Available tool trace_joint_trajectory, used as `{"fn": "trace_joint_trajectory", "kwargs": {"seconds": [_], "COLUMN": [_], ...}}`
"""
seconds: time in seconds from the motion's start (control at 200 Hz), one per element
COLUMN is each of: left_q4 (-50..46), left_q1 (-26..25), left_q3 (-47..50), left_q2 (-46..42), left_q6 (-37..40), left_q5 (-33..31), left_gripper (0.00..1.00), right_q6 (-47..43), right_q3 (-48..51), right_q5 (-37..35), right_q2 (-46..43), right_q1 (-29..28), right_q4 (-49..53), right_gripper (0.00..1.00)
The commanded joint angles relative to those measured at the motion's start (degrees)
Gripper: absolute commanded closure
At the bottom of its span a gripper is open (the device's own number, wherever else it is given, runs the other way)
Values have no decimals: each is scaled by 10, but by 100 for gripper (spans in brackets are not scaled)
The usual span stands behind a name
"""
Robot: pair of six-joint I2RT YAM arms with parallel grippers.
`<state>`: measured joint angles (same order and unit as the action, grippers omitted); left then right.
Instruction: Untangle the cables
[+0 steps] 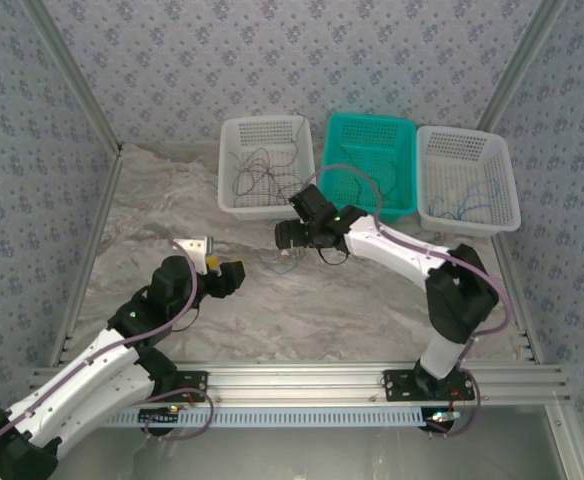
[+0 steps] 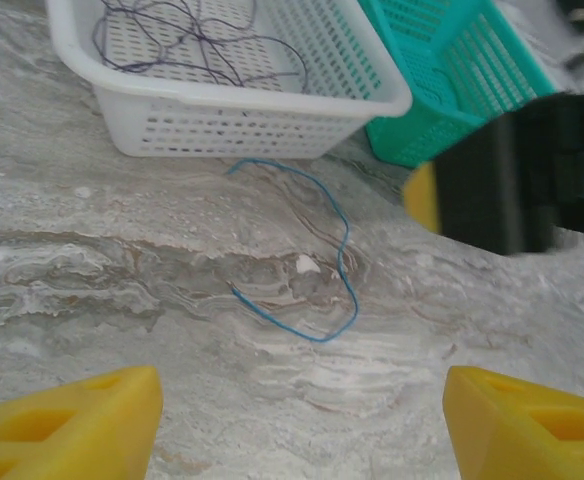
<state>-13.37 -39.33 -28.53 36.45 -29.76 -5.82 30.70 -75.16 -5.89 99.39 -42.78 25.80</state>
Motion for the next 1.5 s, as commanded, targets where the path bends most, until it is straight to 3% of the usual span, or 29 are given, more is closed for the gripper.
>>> {"fn": "trace_joint_trajectory", "kwargs": {"seconds": [0.0,0.21,0.47,0.565,0.71,0.894,1.089,1.254,1.384,1.494], "left_q4": [-34,-37,-18,-10,12,26,146,182,214,248], "left_q1": [1,1,1,0,1,0,-1,-20,-43,-61], "left_q3": [-23,-23,-13,-8,2,5,37,26,9,-18], "left_q2": [-6,-9,-11,-13,-19,-21,-13,12,37,73], "left_q6": [33,35,29,30,25,36,70,96,110,112], "left_q5": [51,66,71,76,84,98,251,297,306,312], "left_gripper": [25,25,24,24,24,24,24,24,23,23], "right_q6": [36,49,84,88,106,101,67,59,30,-3], "right_q3": [-12,-28,-20,0,18,52,85,94,85,64], "right_q5": [-67,-67,-68,-69,-75,-60,-64,-97,-132,-147], "right_q2": [47,127,173,167,148,78,-22,-120,-194,-232], "right_q1": [1,2,-1,-3,5,22,26,40,79,144], "right_q4": [-28,-66,-80,-90,-71,-63,-30,8,16,0], "right_gripper": [9,16,39,57,100,100,100,100,100,100]}}
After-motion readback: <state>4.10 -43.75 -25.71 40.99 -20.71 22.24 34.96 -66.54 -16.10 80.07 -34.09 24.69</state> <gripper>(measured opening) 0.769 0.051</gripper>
